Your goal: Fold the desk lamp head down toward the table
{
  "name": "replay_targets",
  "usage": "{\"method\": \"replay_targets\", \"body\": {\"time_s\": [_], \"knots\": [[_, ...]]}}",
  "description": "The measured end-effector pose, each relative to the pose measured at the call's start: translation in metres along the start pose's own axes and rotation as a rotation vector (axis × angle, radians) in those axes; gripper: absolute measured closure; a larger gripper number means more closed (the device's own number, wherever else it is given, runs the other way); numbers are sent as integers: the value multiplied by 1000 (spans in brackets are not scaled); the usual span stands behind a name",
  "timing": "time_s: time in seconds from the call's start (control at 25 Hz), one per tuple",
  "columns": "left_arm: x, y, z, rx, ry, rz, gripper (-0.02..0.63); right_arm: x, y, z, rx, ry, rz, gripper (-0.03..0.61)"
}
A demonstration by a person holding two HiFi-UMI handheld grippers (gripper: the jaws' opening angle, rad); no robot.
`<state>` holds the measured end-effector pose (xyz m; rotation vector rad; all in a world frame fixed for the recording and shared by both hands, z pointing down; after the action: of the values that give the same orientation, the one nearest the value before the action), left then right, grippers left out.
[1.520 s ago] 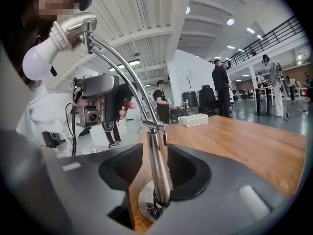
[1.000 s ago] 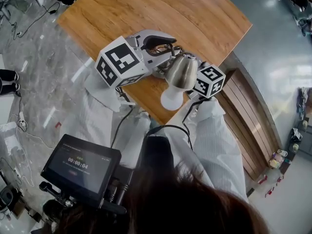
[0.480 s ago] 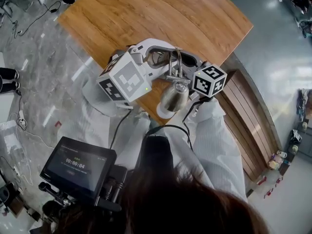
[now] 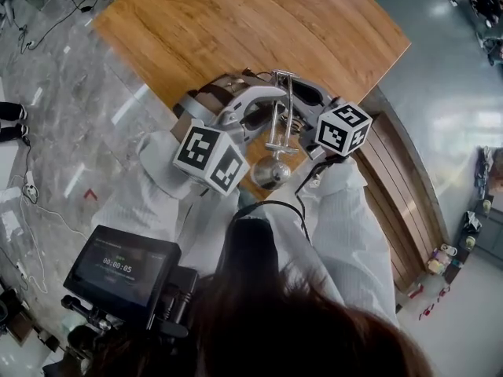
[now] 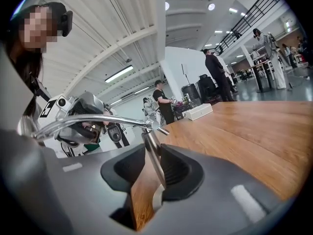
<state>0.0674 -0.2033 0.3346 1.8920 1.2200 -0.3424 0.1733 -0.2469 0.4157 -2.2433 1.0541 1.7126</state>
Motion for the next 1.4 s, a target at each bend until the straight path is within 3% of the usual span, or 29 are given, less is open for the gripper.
{"method": "replay_targets", "body": {"time_s": [0.36, 0.52, 1.08, 1.4], "knots": [[-10, 16, -38, 84, 362, 143, 490, 2, -6, 2, -5, -7, -7, 482], [-29, 27, -48, 162, 511, 181, 482, -2, 2, -3, 2, -9, -10, 482], [-45, 38, -61, 400, 743, 180, 483, -1, -3, 0, 24, 22, -59, 494], [-46, 41, -62, 429, 722, 181, 482, -2, -4, 0, -10, 14, -50, 499]]}}
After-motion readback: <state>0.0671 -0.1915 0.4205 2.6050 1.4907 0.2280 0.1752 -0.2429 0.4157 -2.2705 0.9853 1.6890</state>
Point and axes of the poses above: the fingertips, and each gripper's own axes: y forward along the fingers, z to its left, x out of its top, the point moved 6 cm from there along -y, backward along the fingers, and after that the axes turned 8 degrees about -x, right-handed, at the moved point
